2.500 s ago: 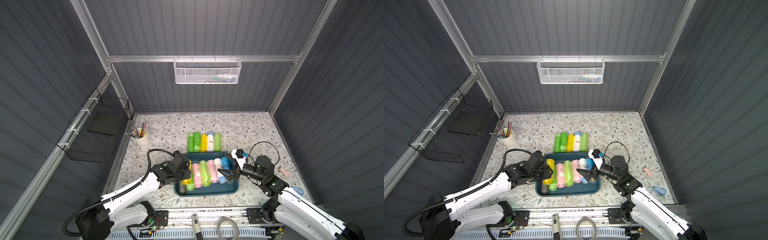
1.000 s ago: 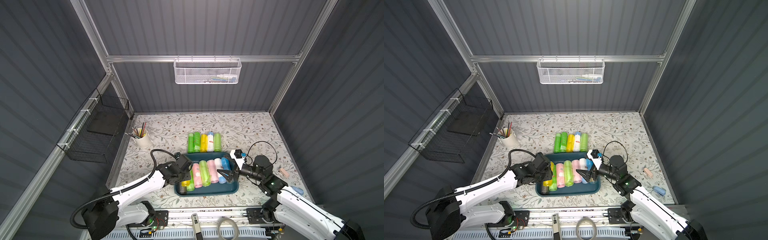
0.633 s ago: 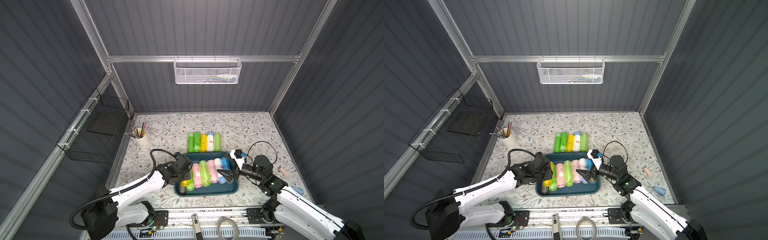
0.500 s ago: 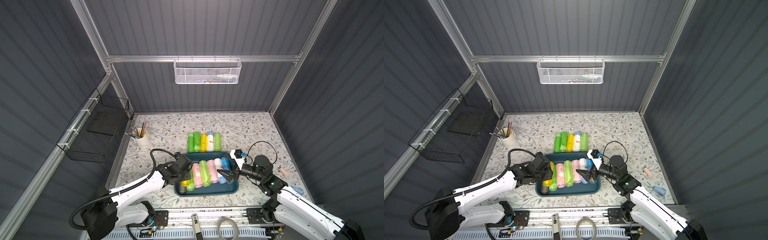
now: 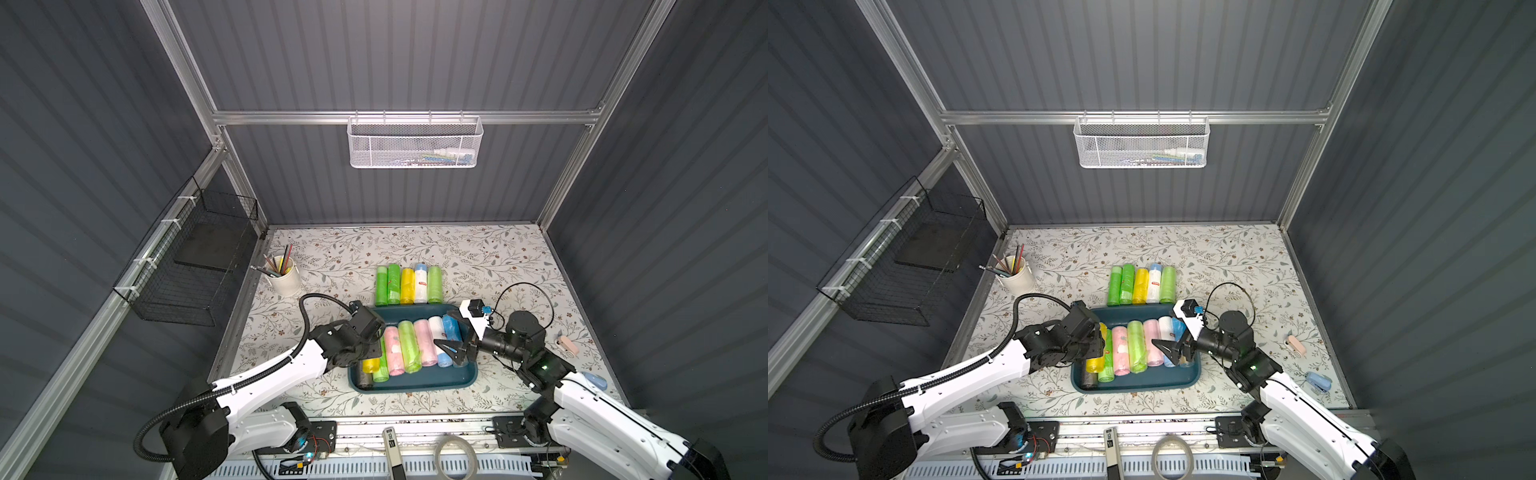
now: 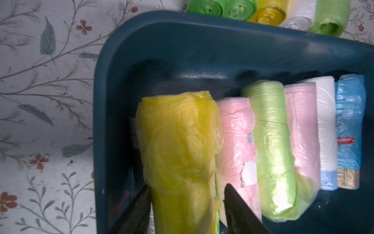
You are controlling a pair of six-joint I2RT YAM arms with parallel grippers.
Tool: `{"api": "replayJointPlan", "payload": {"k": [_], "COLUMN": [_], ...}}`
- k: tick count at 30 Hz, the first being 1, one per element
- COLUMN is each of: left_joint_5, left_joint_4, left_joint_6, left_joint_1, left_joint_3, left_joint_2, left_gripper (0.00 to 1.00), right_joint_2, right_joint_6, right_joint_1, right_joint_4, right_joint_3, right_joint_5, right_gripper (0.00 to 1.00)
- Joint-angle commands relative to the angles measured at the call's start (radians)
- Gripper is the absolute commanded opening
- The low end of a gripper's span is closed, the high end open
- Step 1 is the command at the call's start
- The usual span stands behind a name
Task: Put the roll of trash bags into the storage box
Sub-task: Place the roll of trash bags in the storage box.
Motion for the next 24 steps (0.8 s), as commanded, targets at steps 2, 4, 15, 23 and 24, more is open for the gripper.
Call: {"api": "replayJointPlan", "payload": {"k": [2,4,15,23,24], "left_joint_5": [-0.059,-0.11,0.043,0.086,0.097], "left_joint_4": [-0.075,-0.093,0.007,0.047,0.049], "left_joint_6": [0.066,0.114,0.37,0.446,0.452], "left_joint_1": [-0.003,-0.003,0.19,0.278,0.29], "left_joint_3": [0.088,0.152,0.418,0.581,0.598], "left_joint_2": [-0.036,-0.019,0.347,0.603,0.63], "left_gripper": [0.59,0.61,0.63,0.64,0.65], "right_joint_2": [-0.004,-0.001,-0.019,-0.029,-0.033], "right_joint_6": [-0.007,-0.007,-0.01,-0.009,-0.008], "right_joint_1": [0.004,0.004,0.004,0.004,0.004], "right_joint_4": [0.007,0.007,0.002,-0.001,-0.004], "right_joint_3": [0.015,0.016,0.01,0.012,0.012], "right_joint_5": [-0.003,-0.005,0.011,0.013,0.016], "right_gripper": [0.99,0.99,0.99,0.99,0.99]}}
